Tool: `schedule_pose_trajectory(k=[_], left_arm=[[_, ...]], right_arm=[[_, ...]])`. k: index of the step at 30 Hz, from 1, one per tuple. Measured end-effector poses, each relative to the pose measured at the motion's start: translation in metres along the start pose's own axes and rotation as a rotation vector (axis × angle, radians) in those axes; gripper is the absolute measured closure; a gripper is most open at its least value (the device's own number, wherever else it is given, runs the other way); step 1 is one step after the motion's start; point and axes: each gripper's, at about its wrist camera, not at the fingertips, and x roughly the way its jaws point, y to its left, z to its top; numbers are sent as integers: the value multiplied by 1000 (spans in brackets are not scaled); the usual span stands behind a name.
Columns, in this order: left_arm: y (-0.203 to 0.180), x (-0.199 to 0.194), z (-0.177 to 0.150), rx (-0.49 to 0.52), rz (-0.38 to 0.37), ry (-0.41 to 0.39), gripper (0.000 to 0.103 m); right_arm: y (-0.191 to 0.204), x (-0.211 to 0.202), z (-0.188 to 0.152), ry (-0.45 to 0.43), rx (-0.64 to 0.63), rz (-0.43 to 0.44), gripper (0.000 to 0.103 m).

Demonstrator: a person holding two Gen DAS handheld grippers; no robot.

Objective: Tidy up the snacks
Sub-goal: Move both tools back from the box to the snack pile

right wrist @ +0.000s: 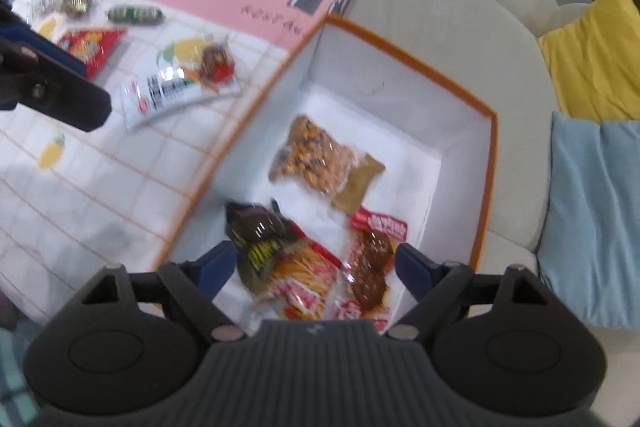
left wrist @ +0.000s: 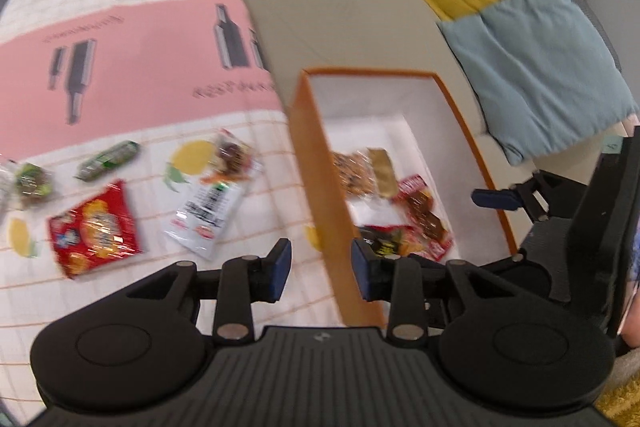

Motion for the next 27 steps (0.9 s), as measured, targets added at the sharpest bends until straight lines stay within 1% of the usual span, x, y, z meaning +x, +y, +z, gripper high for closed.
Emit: schedule_pose_trajectory(k=[4, 7, 10, 14, 17, 22, 27], left_arm=[[30, -19, -6, -3, 49, -53, 63], [53, -34, -13, 0, 89, -100, 63], [73, -52, -19, 10, 142, -160, 63], [98, -73, -28, 20, 189, -226, 63], [116, -86, -35, 21, 203, -274, 63], [146, -104, -51, 2, 234, -370, 63], [180, -101, -65, -24, 272, -397, 63]], right_arm=[[22, -14, 16, -57, 43, 18, 19], [44, -24, 27, -123, 74, 25, 19], [72, -35, 37, -196, 102, 36, 19], [112, -48, 50, -285, 123, 48, 19], [138, -52, 57, -343, 158, 40, 19], [172, -56, 61, -442, 258, 37, 19], [202, -47, 58, -496, 304, 15, 19]])
